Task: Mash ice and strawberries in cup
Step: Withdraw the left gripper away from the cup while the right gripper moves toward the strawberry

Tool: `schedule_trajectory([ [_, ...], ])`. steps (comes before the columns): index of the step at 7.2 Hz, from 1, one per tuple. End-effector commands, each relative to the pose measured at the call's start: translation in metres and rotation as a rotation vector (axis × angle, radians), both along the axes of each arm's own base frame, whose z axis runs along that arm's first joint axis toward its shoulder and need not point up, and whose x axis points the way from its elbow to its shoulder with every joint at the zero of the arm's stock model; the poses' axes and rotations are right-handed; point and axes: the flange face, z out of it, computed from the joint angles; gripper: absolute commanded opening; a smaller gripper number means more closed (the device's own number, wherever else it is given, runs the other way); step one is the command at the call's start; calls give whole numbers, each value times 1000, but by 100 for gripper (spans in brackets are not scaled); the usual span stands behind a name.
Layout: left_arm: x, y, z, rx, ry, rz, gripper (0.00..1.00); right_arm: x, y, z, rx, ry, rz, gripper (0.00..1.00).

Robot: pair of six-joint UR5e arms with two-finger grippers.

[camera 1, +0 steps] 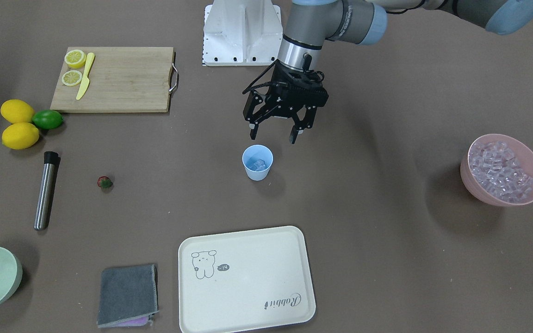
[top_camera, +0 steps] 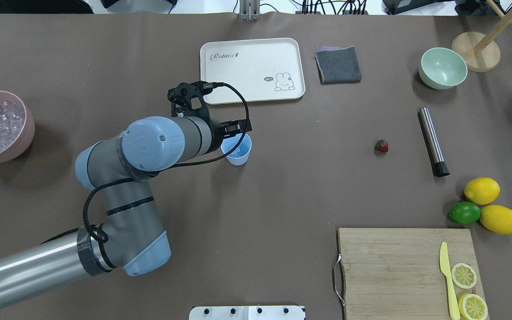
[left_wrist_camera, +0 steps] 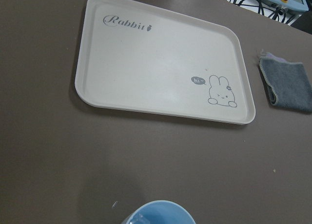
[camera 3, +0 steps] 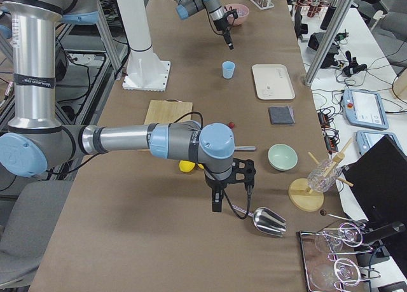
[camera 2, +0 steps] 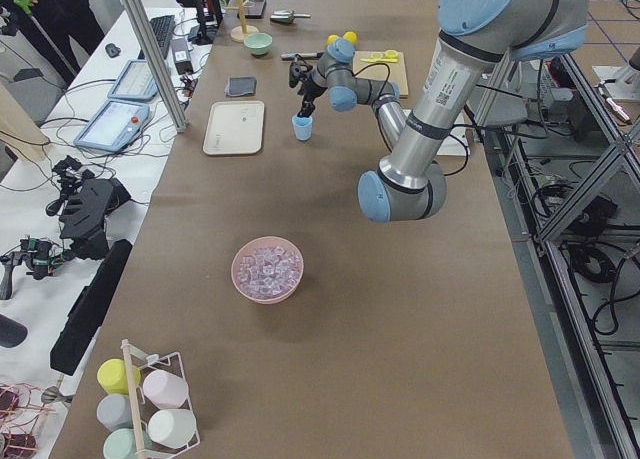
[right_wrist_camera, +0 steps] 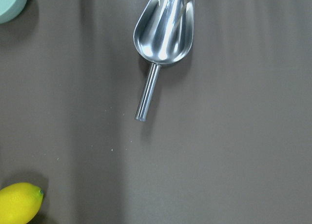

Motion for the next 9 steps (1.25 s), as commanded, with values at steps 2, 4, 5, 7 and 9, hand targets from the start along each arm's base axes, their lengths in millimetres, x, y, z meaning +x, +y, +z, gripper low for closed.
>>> schedule_trajectory([
  [2, -125, -70, 42, 46, -121, 31, 98, -77, -55, -52, 104, -44, -8, 100],
  [4, -192, -94, 76, 55, -177, 33, 98, -163, -71, -75, 253, -80, -133, 100],
  [5, -238, -104, 100, 56, -203, 65, 98, -232, -88, -113, 229, -119, -159, 100],
  [7, -317, -111, 144, 63, -219, 103, 98, -331, -102, -171, 202, -103, -115, 100],
  [9, -336, -105, 171, 68, -213, 90, 98, -393, -75, -176, 286, -69, -143, 100],
])
